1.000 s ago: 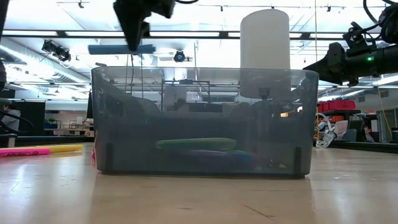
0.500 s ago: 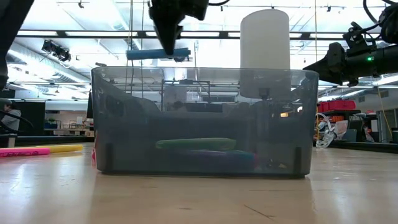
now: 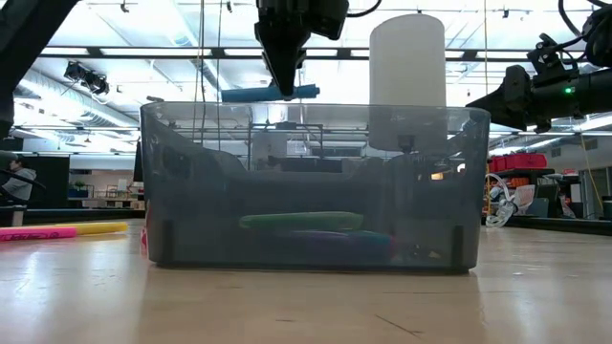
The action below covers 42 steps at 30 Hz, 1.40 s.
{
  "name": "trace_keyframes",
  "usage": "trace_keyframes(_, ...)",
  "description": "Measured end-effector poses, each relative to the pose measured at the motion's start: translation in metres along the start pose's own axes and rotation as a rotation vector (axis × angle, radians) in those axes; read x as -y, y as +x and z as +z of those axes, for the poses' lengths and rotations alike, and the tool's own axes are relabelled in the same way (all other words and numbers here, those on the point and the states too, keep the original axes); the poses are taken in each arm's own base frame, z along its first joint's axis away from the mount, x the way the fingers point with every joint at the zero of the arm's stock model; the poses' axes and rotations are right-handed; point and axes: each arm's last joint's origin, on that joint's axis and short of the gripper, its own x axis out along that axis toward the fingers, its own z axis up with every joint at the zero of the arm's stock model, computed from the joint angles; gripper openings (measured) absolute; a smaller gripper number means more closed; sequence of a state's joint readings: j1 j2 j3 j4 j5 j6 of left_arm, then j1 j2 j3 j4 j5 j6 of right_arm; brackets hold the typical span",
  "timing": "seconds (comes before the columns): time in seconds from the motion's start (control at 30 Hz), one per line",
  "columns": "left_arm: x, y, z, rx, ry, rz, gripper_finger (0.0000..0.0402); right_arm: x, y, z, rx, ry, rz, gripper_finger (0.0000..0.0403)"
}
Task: Pick & Place Markers
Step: Put the blue highlighter pen into the gray bin
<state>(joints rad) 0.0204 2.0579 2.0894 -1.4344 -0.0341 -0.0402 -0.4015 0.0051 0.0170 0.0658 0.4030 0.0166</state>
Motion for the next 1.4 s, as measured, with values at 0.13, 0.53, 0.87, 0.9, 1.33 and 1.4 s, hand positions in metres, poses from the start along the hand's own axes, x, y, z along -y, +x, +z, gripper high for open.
trace_keyframes(0.13, 0.0, 0.013, 0.006, -0.011, 0.001, 0.023, 0.0065, 0.0, 0.0, 0.0, 0.0, 0.0, 0.0, 0.0251)
trace_keyframes(0.53, 0.003, 0.054, 0.022, -0.04, 0.006, 0.042, 0.0065, 0.0, 0.0, 0.0, 0.001, 0.0, 0.0, 0.0251)
trace_keyframes(0.87, 0.006, 0.081, 0.02, -0.061, -0.002, 0.042, 0.0065, 0.0, 0.0, 0.0, 0.0, 0.0, 0.0, 0.0251)
trace_keyframes(0.9, 0.006, 0.084, 0.019, -0.069, 0.001, 0.043, 0.0065, 0.0, 0.0, 0.0, 0.0, 0.0, 0.0, 0.0251)
trace_keyframes(1.33, 0.005, 0.118, 0.013, -0.061, 0.04, 0.06, 0.0065, 0.0, 0.0, 0.0, 0.0, 0.0, 0.0, 0.0251)
trace_keyframes(1.4, 0.004, 0.122, 0.012, -0.054, 0.055, 0.061, 0.0065, 0.0, 0.0, 0.0, 0.0, 0.0, 0.0, 0.0251)
